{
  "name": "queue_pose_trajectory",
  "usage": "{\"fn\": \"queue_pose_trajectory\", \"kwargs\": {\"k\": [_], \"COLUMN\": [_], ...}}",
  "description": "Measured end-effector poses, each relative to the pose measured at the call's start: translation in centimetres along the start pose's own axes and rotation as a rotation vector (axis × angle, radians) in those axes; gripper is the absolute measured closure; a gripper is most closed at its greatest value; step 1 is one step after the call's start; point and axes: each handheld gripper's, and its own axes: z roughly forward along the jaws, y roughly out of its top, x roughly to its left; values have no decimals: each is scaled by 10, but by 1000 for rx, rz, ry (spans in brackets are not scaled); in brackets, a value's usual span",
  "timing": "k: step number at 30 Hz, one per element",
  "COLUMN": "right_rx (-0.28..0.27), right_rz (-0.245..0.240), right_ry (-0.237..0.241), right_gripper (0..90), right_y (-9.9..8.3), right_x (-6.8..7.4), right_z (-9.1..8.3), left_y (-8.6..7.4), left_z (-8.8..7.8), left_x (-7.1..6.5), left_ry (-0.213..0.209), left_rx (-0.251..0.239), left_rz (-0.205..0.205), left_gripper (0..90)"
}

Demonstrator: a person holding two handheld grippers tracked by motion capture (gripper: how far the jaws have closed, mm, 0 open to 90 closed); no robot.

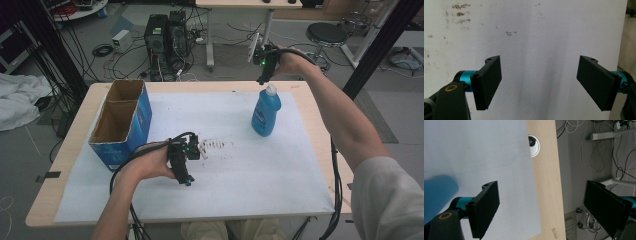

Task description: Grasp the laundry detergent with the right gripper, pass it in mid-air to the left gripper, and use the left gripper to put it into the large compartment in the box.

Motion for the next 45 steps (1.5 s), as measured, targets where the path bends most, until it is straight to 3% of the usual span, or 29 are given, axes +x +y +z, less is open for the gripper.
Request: {"fn": "queue_pose_trajectory", "kwargs": {"k": [10,27,35,45], "right_rx": [-5,30,64,89], "right_rz": [18,5,35,35], "right_ry": [-5,-39,-26,23], "right_gripper": [128,128,128,128], "right_y": [-8,-27,-46,-62], "right_x": [-3,5,18,42], "right_z": [-3,-30,-44,-56], "left_y": [-1,3,4,7], "left_z": [0,2,3,0], "left_x": [2,1,1,0], "left_ry": [2,-3,-4,-12], "left_rx": [0,2,14,13], "left_rz": [4,14,12,19], "left_gripper": [201,202,201,201]}}
